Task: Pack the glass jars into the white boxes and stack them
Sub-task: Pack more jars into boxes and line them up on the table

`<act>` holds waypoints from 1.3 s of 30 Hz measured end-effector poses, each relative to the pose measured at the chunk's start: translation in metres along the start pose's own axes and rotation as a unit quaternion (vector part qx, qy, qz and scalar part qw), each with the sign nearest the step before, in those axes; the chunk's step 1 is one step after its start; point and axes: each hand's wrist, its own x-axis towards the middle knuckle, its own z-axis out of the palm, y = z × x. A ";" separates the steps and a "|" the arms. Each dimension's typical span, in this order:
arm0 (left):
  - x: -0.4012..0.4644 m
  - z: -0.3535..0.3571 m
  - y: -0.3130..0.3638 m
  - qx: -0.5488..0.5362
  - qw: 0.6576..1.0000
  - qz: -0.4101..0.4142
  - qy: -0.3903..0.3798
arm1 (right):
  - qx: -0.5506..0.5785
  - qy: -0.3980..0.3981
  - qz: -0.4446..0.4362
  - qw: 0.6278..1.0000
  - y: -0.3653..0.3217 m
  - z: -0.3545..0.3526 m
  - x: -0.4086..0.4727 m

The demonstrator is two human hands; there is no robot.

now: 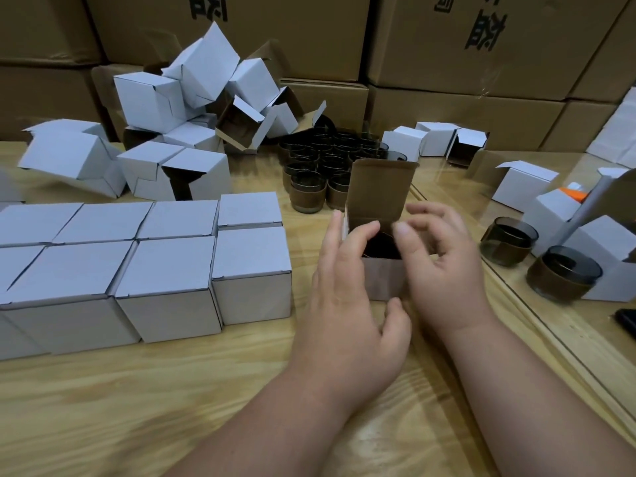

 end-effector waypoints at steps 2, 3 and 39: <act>0.001 -0.001 0.000 0.006 1.000 -0.004 0.002 | 0.061 0.058 0.023 0.996 0.001 -0.001 0.001; 0.001 -0.002 0.000 0.015 1.000 -0.005 0.003 | 0.095 0.082 0.046 0.991 0.002 -0.001 0.001; 0.002 0.004 -0.009 0.060 0.995 -0.009 -0.079 | 0.268 0.003 0.114 0.957 0.002 0.003 0.001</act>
